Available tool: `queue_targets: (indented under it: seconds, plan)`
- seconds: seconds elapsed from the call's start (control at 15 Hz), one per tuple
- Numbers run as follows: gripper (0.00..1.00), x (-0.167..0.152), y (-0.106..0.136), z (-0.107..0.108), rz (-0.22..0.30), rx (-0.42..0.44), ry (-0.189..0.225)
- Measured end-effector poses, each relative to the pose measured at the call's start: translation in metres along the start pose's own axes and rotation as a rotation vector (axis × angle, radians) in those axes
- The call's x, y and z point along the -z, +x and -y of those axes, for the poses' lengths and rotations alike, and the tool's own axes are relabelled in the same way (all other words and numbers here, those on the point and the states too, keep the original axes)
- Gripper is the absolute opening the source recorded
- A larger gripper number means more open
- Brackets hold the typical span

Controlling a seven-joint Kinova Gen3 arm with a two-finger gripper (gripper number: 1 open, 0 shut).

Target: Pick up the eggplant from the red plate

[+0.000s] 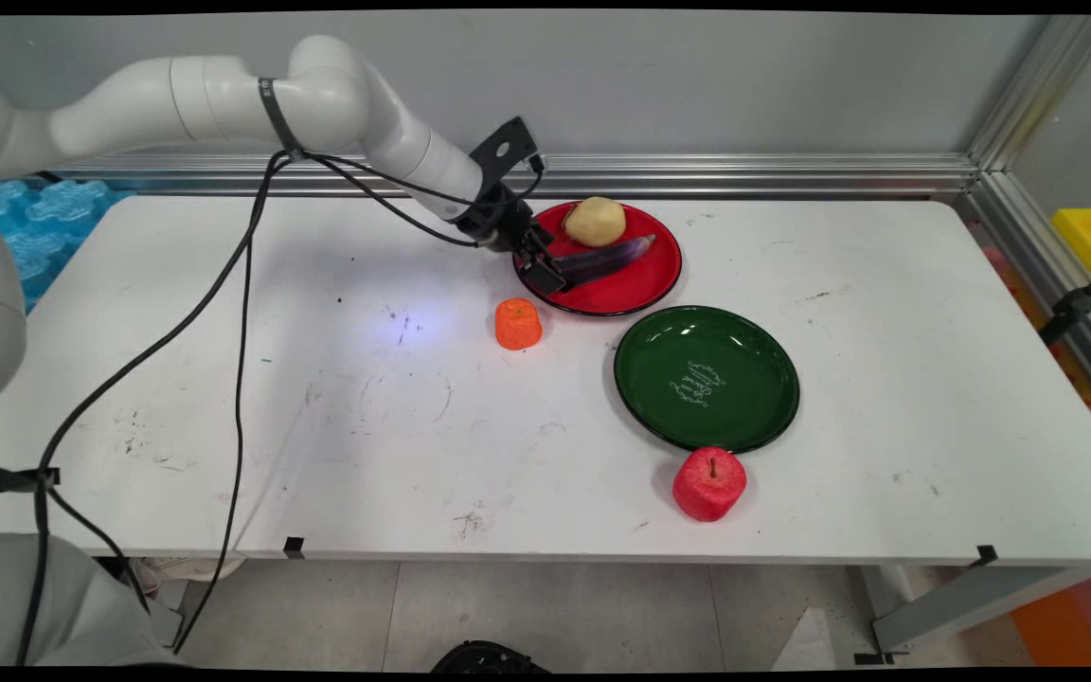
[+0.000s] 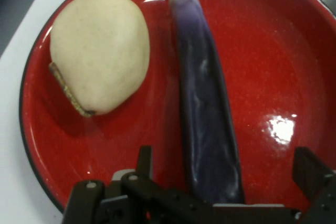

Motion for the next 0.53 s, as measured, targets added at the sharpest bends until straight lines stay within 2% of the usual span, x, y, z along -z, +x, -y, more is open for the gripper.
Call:
queue_targets:
  seconds: [0.4,0.47,0.53]
  plan:
    - [1.00,-0.012,-0.005,0.006,-0.007,0.010,-0.003]
    - [0.00,-0.014,-0.005,0.006,-0.008,0.010,-0.005]
    - [0.00,-0.015,-0.006,0.006,-0.009,0.011,-0.006]
